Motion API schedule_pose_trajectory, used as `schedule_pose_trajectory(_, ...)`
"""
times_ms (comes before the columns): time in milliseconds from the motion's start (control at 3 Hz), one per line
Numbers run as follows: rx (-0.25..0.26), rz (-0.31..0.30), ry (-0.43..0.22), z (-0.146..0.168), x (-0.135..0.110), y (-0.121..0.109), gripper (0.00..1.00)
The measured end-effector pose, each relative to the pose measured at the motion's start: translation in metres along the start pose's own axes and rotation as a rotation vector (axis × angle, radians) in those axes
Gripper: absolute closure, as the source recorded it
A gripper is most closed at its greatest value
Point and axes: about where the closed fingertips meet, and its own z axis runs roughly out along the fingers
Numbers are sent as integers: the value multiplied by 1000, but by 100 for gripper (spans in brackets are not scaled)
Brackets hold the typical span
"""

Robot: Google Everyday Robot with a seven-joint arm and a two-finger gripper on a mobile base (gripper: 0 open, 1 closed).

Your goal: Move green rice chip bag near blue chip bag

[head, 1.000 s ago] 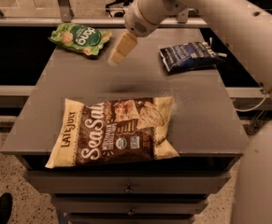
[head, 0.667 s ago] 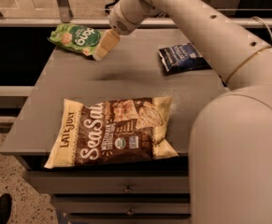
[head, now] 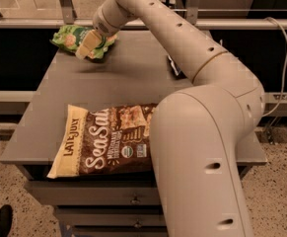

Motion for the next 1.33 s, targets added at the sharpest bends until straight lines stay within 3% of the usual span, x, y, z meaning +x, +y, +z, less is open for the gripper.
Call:
schedule_pose_trajectory(333,-22,60,4,39,-11,4,0)
schedule_pose_trajectory(667,-44,105,12,58,-15,9,0)
schedule_pose_trajectory(1000,-56,136,24,68,-12,11,15)
schedule_pose_trajectory(1333,-51,147,27,68,-11,9,38)
